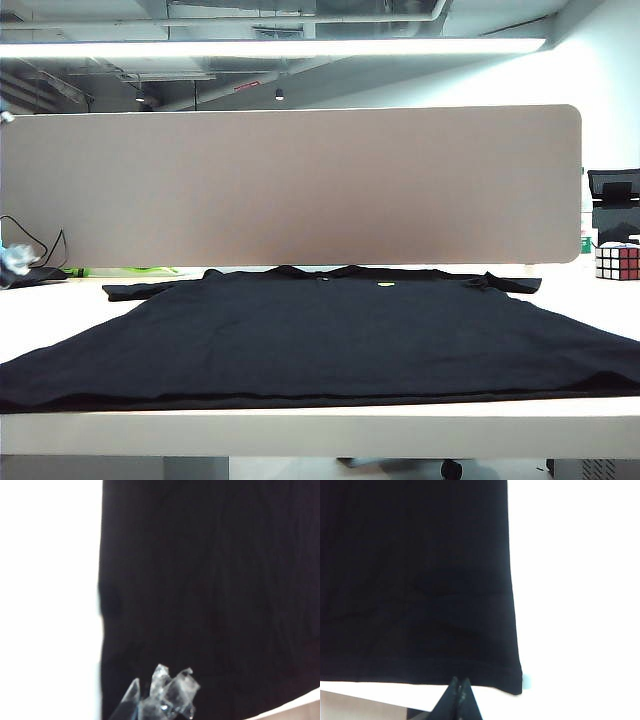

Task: Fold the bottom side of the T-shirt horizontally towards the center, about one-third of the way, then fold the sleeve back towards the center, creating a straight line along the edge of the T-shirt, and finally fold the bottom of the T-shirt up towards the top, creating a neat rectangle.

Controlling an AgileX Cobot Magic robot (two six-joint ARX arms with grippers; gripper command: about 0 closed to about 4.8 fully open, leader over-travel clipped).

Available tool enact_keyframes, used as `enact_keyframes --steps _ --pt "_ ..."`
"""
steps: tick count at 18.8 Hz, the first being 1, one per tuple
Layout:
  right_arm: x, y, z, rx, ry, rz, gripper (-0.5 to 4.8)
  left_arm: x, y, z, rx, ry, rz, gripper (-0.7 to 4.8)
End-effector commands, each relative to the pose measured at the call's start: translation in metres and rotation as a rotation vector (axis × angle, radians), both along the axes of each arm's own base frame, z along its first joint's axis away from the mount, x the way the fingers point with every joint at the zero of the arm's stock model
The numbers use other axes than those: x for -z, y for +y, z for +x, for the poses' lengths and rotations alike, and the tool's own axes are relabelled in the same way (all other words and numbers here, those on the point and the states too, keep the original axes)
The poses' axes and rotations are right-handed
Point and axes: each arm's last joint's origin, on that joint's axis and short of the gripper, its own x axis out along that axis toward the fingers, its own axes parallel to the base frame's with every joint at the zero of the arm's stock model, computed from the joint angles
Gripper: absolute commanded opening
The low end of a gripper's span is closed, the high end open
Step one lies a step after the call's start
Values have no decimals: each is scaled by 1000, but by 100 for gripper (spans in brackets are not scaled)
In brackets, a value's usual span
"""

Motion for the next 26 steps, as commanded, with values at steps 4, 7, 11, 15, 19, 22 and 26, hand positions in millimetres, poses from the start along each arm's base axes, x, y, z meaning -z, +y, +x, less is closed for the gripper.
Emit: enact_keyframes --steps 4,7,11,15,19,22,26 --pt "9 -17 16 12 92 71 -5 5 22 -7 -42 82 -48 117" --pt "16 -21 20 25 128 93 0 5 28 -9 -67 88 -76 126" --pt "22 -24 26 42 150 85 0 6 28 -11 -63 113 -105 126" --pt "46 -29 40 57 254 112 69 10 29 -10 -88 155 -108 170" --pt "60 -29 45 57 330 130 180 23 29 -8 -82 251 -140 250" --pt "60 -30 44 60 334 130 180 26 27 -7 -71 277 -145 249" --pt "61 -30 44 60 337 131 180 26 14 -5 -12 275 -107 249"
